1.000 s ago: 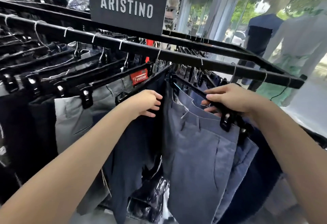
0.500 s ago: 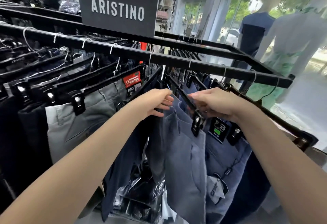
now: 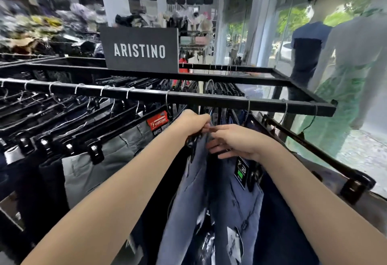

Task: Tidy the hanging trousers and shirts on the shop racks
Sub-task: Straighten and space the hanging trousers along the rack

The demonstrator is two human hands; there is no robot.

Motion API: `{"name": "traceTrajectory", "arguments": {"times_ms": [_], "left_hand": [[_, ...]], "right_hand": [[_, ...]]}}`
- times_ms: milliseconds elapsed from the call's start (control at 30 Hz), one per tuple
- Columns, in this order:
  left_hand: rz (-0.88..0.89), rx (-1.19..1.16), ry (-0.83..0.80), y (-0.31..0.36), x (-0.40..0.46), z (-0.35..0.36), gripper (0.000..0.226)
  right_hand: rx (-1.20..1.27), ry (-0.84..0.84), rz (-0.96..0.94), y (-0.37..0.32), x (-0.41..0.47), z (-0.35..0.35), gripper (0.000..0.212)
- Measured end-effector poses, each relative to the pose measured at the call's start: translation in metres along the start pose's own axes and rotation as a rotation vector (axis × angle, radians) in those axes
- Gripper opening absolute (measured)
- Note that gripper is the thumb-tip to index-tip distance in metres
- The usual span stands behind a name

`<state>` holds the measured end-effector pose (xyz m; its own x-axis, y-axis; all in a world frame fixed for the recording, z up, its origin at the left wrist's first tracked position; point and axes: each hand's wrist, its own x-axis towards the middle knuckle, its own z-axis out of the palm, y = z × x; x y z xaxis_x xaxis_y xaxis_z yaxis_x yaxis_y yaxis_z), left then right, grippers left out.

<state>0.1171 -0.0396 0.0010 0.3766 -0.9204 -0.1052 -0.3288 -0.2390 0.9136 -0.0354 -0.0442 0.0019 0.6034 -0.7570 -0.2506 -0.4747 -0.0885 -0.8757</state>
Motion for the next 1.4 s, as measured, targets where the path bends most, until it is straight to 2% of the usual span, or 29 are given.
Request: {"name": "traceTrajectory", "arguments": {"times_ms": [133,200,300,400,433,500,600,733,800,900,933,1000,1067,1133,1233,1400], "left_hand": [[0.012,0.059,-0.015,-0.001,0.007,0.005,0.028],[-0.022,0.094,-0.007,-0.016,0.006,0.008,0.030],[-0.059,0.150,-0.038,-0.047,-0.002,0.011,0.028],[-0.016,0.191,-0.059,-0.075,-0.023,0.005,0.034],[-0.008,0.208,-0.065,-0.081,-0.033,0.001,0.031],[-0.003,0.226,-0.088,-0.091,-0.053,-0.009,0.008],[0.016,0.297,-0.155,-0.106,-0.086,-0.031,0.017],[0.002,0.450,-0.201,-0.128,-0.139,-0.055,0.009],[-0.021,0.529,-0.219,-0.129,-0.165,-0.064,0.013],[-0.058,0.641,-0.263,-0.130,-0.193,-0.079,0.018],[-0.067,0.662,-0.280,-0.131,-0.201,-0.084,0.018],[-0.088,0.689,-0.326,-0.131,-0.214,-0.089,0.020],[-0.136,0.729,-0.339,-0.132,-0.223,-0.092,0.023],[-0.161,0.782,-0.291,-0.135,-0.226,-0.092,0.025],[-0.163,0.799,-0.188,-0.144,-0.225,-0.092,0.029],[-0.125,0.794,-0.223,-0.151,-0.214,-0.085,0.029]], "right_hand": [[-0.113,0.001,0.015,0.000,0.001,0.003,0.034],[-0.190,0.012,0.024,0.003,0.003,0.004,0.032],[-0.342,0.060,0.011,0.009,0.010,0.004,0.041],[-0.516,0.103,-0.014,0.015,0.013,0.003,0.045],[-0.562,0.103,-0.020,0.017,0.013,0.003,0.045],[-0.667,0.082,-0.033,0.021,0.013,0.005,0.046],[-0.929,0.048,-0.093,0.029,0.012,0.013,0.046],[-1.111,0.056,-0.273,0.038,0.005,0.034,0.043],[-1.101,-0.016,-0.368,0.042,-0.008,0.051,0.051],[-1.072,-0.261,-0.496,0.042,-0.029,0.082,0.063],[-1.023,-0.360,-0.521,0.042,-0.034,0.093,0.057],[-0.906,-0.524,-0.540,0.047,-0.039,0.113,0.030],[-0.780,-0.624,-0.511,0.052,-0.042,0.131,0.027],[-0.647,-0.681,-0.485,0.057,-0.046,0.146,0.034],[-0.533,-0.673,-0.472,0.062,-0.046,0.156,0.036],[-0.447,-0.701,-0.381,0.070,-0.047,0.143,0.027]]}}
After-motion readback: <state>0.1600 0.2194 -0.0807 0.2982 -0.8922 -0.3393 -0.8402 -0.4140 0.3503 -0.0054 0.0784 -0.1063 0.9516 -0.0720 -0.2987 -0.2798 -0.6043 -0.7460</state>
